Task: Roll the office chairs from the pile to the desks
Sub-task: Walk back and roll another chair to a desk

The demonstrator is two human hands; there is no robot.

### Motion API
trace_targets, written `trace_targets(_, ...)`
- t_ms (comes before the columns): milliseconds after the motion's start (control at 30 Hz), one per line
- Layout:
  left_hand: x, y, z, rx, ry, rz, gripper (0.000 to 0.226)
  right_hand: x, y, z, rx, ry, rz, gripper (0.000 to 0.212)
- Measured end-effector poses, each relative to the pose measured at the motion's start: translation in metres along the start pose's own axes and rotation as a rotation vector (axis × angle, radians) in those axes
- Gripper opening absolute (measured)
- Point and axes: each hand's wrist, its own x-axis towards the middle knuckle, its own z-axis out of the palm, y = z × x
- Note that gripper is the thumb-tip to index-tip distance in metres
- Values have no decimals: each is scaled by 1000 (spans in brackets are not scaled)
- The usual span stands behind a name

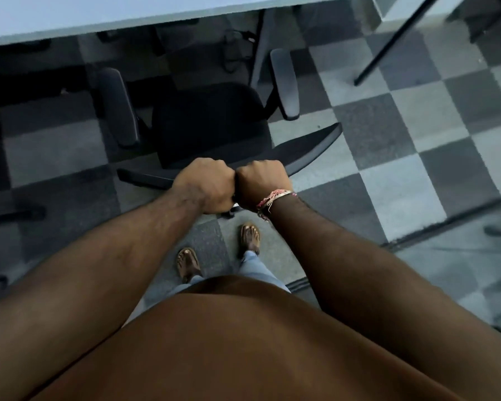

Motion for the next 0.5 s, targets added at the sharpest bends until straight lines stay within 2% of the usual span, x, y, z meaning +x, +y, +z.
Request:
trace_targets(100,8,21,-4,47,-7,127,21,-31,8,7,39,10,113,20)
trace_targets(233,17,49,-12,121,23,323,23,-68,19,20,82,50,277,26)
trace_targets(333,26,65,-19,145,37,434,28,-88,25,27,87,88,348,31)
trace_targets(500,39,99,-20,243,46,623,25,-126,32,45,73,154,473,27)
